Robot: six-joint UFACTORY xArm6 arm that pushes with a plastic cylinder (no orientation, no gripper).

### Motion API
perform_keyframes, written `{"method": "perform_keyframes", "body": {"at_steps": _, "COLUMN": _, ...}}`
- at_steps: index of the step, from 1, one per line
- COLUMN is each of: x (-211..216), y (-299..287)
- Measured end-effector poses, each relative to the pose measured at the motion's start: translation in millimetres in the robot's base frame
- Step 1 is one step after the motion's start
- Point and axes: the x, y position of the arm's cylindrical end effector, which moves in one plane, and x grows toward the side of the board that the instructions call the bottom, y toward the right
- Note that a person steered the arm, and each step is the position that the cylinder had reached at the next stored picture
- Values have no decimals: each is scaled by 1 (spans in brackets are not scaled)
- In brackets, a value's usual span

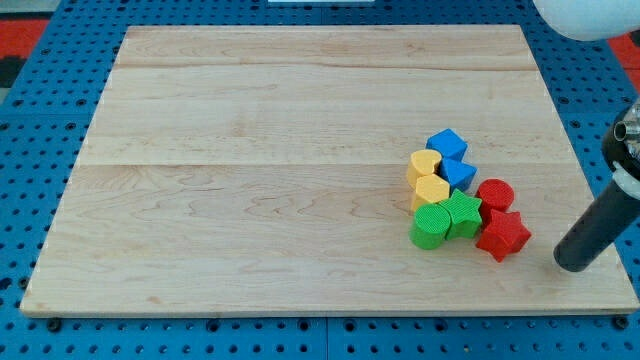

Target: Slide the blue triangle and blue cube a bit towards left

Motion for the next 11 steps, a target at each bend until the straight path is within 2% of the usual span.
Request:
{"method": "perform_keyframes", "body": {"at_steps": 1, "x": -22, "y": 0}}
{"method": "perform_keyframes", "body": {"at_steps": 3, "x": -110, "y": -10}}
{"method": "perform_keyframes", "body": {"at_steps": 4, "x": -112, "y": -33}}
{"method": "perform_keyframes", "body": {"at_steps": 6, "x": -64, "y": -49}}
{"method": "perform_keyframes", "body": {"at_steps": 7, "x": -65, "y": -74}}
{"method": "perform_keyframes", "body": {"at_steps": 8, "x": -87, "y": -75}}
{"method": "perform_keyframes", "body": {"at_steps": 10, "x": -171, "y": -75}}
{"method": "perform_keyframes", "body": {"at_steps": 11, "x": -153, "y": -30}}
